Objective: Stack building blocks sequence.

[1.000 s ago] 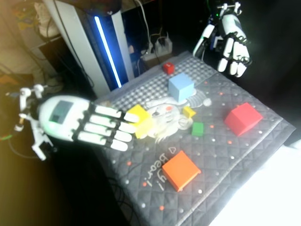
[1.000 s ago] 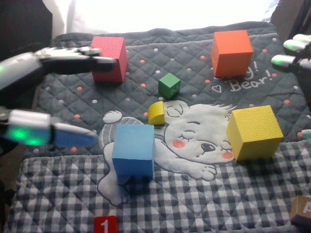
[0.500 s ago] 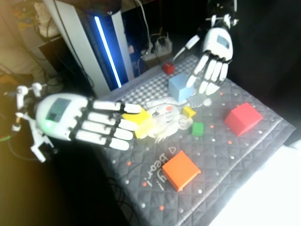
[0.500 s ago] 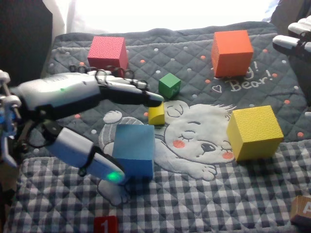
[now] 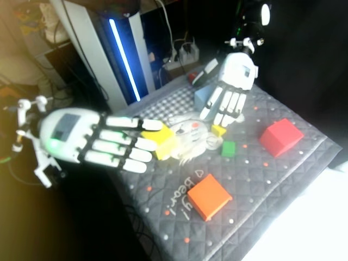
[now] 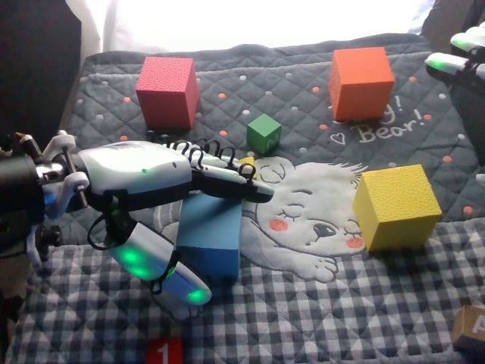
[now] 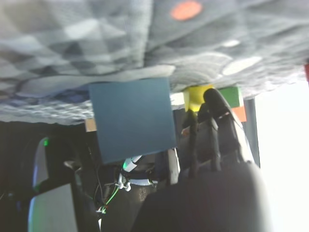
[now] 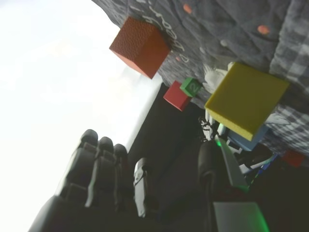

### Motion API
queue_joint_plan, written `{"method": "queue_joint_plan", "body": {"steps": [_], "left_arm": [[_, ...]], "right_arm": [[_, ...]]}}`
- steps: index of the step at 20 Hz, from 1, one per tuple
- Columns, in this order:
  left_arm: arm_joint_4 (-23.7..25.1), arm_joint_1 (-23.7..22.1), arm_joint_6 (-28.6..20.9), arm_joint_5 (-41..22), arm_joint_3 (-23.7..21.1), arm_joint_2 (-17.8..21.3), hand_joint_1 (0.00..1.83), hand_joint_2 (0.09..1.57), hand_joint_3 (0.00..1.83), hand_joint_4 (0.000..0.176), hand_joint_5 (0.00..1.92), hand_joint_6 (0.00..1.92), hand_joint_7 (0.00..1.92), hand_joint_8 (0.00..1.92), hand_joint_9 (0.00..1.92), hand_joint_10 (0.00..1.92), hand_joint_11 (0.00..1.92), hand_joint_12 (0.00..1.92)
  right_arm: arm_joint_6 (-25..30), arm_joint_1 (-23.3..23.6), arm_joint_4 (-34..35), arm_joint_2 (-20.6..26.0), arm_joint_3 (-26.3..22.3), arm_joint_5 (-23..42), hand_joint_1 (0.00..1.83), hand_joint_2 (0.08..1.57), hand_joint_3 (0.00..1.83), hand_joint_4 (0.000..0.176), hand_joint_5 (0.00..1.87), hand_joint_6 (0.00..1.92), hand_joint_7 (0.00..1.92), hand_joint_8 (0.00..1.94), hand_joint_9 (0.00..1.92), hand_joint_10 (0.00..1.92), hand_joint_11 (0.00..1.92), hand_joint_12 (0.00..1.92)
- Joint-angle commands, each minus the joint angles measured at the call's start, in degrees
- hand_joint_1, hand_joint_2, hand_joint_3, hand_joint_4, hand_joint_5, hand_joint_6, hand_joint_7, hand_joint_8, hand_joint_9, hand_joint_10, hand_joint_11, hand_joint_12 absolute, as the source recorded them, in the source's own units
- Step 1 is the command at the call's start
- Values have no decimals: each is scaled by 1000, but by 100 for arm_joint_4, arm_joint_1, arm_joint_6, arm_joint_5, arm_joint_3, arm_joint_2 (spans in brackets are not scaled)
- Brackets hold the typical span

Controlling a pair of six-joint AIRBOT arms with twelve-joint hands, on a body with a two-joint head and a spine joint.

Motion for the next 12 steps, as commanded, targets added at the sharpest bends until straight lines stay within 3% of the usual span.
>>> {"method": "queue_joint_plan", "body": {"steps": [1,2,3,4,5,6,8,9,11,12], "left_arm": [[-53,-72,-15,-306,13,-57,794,854,4,162,359,3,252,5,175,10,0,1133],[-46,-70,-3,-274,18,-76,953,931,7,103,547,15,453,19,382,48,64,1327],[-46,-70,2,-263,27,-94,1185,1024,8,0,830,25,745,49,661,152,222,1433],[-59,-83,35,-254,36,-102,1235,1093,4,0,1065,459,869,1018,684,558,279,1583],[-129,-88,109,-263,35,-101,1245,1144,3,0,1020,636,837,1357,602,1096,261,1729],[-256,-96,226,-310,27,-87,1163,1133,4,0,951,992,648,1730,627,1868,435,1913],[-469,-121,395,-391,5,-31,1155,1151,3,0,913,1062,556,1788,578,1910,432,1919],[-714,-152,607,-471,-30,44,1196,1230,0,0,870,971,616,1730,511,1892,395,1921],[-1089,-229,961,-616,-74,168,1235,1183,0,0,973,821,757,1510,564,1616,357,1883],[-1235,-286,1070,-710,-77,234,1246,1162,0,0,1016,716,809,1458,613,1531,428,1802]], "right_arm": [[-4,65,162,42,15,728,808,1166,3,176,0,0,8,3,0,0,0,0],[-4,65,162,42,13,728,806,1172,6,176,0,0,19,7,2,1,0,0],[-4,65,162,42,13,728,784,1172,5,176,0,0,35,10,16,6,9,4],[-3,65,163,42,13,728,753,1181,7,176,0,0,28,5,7,1,1,0],[-3,65,165,42,12,728,750,1186,8,176,0,0,25,3,4,0,0,0],[-3,65,170,42,10,728,771,1184,3,176,0,0,36,6,22,6,19,8],[-3,64,174,42,5,728,758,1185,3,176,0,0,46,8,37,11,49,22],[-3,63,179,42,1,728,720,1195,6,176,0,0,44,5,37,8,44,22],[-3,51,195,42,-3,728,680,1211,8,176,0,0,52,4,46,7,72,38],[-3,45,201,42,-5,728,748,1216,6,176,0,0,42,2,27,3,52,31]]}}
